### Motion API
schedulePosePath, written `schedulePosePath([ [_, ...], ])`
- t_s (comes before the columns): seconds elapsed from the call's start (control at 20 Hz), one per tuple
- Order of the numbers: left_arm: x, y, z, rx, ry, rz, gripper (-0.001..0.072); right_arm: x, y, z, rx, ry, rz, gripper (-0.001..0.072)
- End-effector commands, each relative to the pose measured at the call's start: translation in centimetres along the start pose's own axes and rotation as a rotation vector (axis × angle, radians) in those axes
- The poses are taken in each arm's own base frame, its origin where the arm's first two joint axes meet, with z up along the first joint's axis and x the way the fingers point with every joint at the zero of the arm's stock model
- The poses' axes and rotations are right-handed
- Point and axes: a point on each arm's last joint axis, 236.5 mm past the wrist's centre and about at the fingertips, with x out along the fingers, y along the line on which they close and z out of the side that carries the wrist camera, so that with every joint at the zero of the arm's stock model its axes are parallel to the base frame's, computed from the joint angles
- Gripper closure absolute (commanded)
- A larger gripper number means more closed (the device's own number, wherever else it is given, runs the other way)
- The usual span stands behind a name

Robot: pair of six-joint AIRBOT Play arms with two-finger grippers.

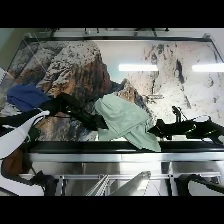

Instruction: Fold the shirts.

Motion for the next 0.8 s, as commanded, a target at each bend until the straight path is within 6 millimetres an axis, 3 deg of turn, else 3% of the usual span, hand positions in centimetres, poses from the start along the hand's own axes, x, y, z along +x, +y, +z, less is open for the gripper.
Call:
schedulePosePath([
  [0.0, 1.9, -2.5, 0.5, 0.078, 0.089, -0.031, 0.0687, 0.0, 1.3, -0.6, -0.006, 0.027, 0.051, 0.0687],
  [0.1, 1.3, -3.3, 0.8, 0.098, 0.091, -0.043, 0.0687, -0.2, 2.1, -0.4, -0.038, 0.015, 0.081, 0.0688],
  [0.15, 0.3, -4.4, 0.5, 0.112, 0.104, -0.069, 0.0687, -0.6, 3.6, -0.1, -0.063, -0.004, 0.137, 0.0688],
  [0.25, -3.3, -8.9, -0.3, 0.171, 0.115, -0.183, 0.0688, -3.8, 9.0, 1.3, -0.161, -0.092, 0.331, 0.0689],
  [0.35, -9.5, -15.4, -1.4, 0.309, 0.063, -0.318, 0.0687, -10.8, 15.4, 3.5, -0.285, -0.27, 0.529, 0.0688],
  [0.45, -16.9, -23.1, -3.1, 0.522, -0.065, -0.432, 0.0687, -20.6, 22.2, 3.7, -0.522, -0.512, 0.704, 0.0688],
  [0.55, -24.5, -30.6, -5.8, 0.777, -0.286, -0.45, 0.0686, -32.1, 29.4, -0.6, -0.841, -0.796, 0.834, 0.0688],
  [0.6, -27.7, -33.3, -7.4, 0.899, -0.407, -0.364, 0.0685, -36.5, 32.3, -3.7, -0.982, -0.928, 0.847, 0.0688],
  [0.65, -30.3, -36.0, -9.0, 1.003, -0.521, -0.287, 0.0685, -40.0, 34.9, -7.1, -1.119, -1.056, 0.813, 0.0688],
  [0.75, -35.0, -40.7, -13.2, 1.186, -0.747, -0.108, 0.0685, -43.7, 38.6, -12.8, -1.326, -1.278, 0.669, 0.0688],
])
